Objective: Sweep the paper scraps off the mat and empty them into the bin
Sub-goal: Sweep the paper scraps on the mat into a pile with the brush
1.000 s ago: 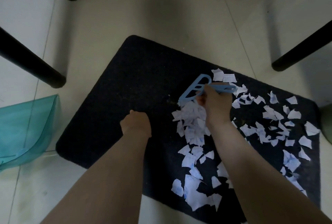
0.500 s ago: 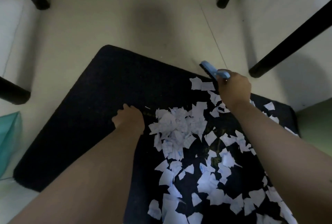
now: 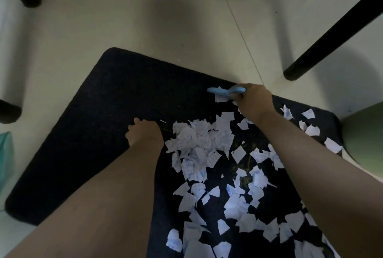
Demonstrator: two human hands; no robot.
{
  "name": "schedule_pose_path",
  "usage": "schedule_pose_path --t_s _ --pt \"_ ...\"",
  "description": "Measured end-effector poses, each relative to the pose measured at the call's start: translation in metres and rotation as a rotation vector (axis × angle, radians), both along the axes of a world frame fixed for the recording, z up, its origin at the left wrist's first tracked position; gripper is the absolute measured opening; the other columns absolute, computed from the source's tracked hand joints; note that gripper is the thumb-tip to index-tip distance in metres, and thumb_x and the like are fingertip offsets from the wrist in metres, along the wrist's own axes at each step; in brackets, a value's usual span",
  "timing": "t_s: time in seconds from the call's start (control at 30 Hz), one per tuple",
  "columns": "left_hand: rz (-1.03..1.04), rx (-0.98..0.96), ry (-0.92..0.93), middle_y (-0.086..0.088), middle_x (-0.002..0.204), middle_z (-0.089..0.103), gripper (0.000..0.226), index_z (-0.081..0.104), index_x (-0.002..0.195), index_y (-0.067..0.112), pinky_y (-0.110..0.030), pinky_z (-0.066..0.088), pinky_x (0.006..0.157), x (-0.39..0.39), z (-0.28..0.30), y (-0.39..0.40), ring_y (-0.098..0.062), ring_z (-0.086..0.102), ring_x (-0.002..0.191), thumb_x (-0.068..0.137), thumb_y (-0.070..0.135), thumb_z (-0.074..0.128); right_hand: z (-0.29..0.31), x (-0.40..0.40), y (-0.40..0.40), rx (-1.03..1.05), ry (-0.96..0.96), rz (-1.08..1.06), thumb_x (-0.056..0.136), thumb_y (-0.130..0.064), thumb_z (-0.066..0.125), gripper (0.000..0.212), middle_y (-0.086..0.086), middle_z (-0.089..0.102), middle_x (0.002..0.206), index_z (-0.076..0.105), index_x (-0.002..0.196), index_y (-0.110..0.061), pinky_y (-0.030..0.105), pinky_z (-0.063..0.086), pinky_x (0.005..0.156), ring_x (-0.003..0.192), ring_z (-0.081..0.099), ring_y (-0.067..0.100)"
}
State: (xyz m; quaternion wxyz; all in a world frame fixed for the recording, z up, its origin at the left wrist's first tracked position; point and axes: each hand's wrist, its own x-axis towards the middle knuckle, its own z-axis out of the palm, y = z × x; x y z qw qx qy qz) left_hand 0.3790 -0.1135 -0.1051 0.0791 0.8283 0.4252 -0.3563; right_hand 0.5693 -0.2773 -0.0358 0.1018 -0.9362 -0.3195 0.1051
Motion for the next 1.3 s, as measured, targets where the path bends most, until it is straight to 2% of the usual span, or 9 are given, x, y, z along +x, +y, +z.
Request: schedule_pose_path --t_s 0.13,0.23,0.33,0.57,0.73,0.9,1.0,1.13,1.3 --pt "-0.028 0.011 0.013 -0.017 0.155 0.019 0.077 0.030 0.147 0.007 -0.047 0.041 0.102 -0.001 -0.008 0.003 -0.033 0.028 0.140 0.084 0.032 0.068 0.020 0.004 -0.005 0.084 0.009 -0.116 0.095 -0.023 0.048 0.027 0.015 0.059 0.079 0.062 0.089 -0.001 0.027 0.036 0.051 0.070 0.055 0.027" --pt "-0.025 -0.001 0.010 -0.016 0.156 0.018 0.077 0.030 0.147 0.007 -0.047 0.040 0.103 0.001 -0.010 0.005 -0.033 0.026 0.141 0.085 0.031 0.068 0.024 0.015 0.003 0.173 -0.097 -0.170 0.095 -0.019 0.046 0.024 0.017 0.066 0.093 0.067 0.103 -0.008 0.030 0.039 0.061 0.081 0.059 0.030" --pt "-0.036 0.016 -0.005 -0.013 0.150 0.028 0.070 0.037 0.143 0.008 -0.044 0.042 0.100 0.000 -0.013 0.005 -0.029 0.030 0.138 0.085 0.032 0.067 0.010 0.011 0.010 0.132 -0.045 -0.118 0.097 -0.022 0.046 0.025 0.014 0.069 0.101 0.067 0.110 -0.018 0.032 0.046 0.071 0.090 0.063 0.030" --pt "-0.042 0.012 -0.021 -0.016 0.153 0.023 0.078 0.035 0.145 0.007 -0.046 0.040 0.103 -0.002 -0.016 0.006 -0.033 0.027 0.140 0.081 0.031 0.072 0.005 -0.035 -0.012 0.143 0.118 -0.032 0.094 -0.020 0.053 0.021 0.005 0.070 0.089 0.069 0.108 -0.018 0.026 0.047 0.060 0.073 0.062 0.019" --pt "-0.060 0.001 0.019 -0.016 0.157 0.015 0.088 0.028 0.148 0.008 -0.048 0.039 0.104 -0.002 -0.017 0.007 -0.035 0.019 0.144 0.078 0.034 0.074 0.021 -0.029 -0.021 0.184 0.006 -0.137 0.093 -0.023 0.055 0.022 0.014 0.068 0.082 0.068 0.100 -0.006 0.028 0.040 0.058 0.065 0.056 0.021" --pt "-0.051 0.006 0.025 -0.015 0.158 0.010 0.090 0.023 0.150 0.008 -0.047 0.039 0.105 -0.001 -0.017 0.006 -0.034 0.021 0.143 0.081 0.036 0.072 0.016 -0.011 -0.008 0.235 -0.010 -0.189 0.096 -0.018 0.048 0.024 0.016 0.069 0.097 0.067 0.109 -0.012 0.039 0.052 0.074 0.085 0.064 0.031" --pt "-0.054 0.001 0.045 -0.015 0.158 0.012 0.091 0.026 0.149 0.008 -0.047 0.039 0.104 0.000 -0.017 0.008 -0.033 0.021 0.144 0.078 0.037 0.075 0.007 -0.017 -0.001 0.072 0.024 -0.141 0.097 -0.023 0.046 0.026 0.015 0.068 0.102 0.065 0.110 -0.009 0.030 0.045 0.069 0.090 0.064 0.029" --pt "-0.058 0.000 0.040 -0.016 0.157 0.013 0.091 0.028 0.148 0.008 -0.046 0.039 0.104 -0.001 -0.017 0.007 -0.033 0.022 0.143 0.077 0.036 0.076 0.011 -0.035 -0.008 0.022 0.135 -0.064 0.095 -0.024 0.052 0.026 0.013 0.069 0.100 0.065 0.106 -0.003 0.026 0.044 0.066 0.084 0.063 0.023" --pt "-0.058 -0.004 0.034 -0.014 0.157 0.014 0.087 0.025 0.149 0.008 -0.047 0.038 0.105 -0.001 -0.015 0.006 -0.033 0.018 0.144 0.081 0.036 0.071 0.031 -0.017 -0.015 0.193 0.098 -0.187 0.093 -0.024 0.055 0.028 0.014 0.066 0.083 0.065 0.092 0.003 0.029 0.045 0.050 0.059 0.058 0.020"
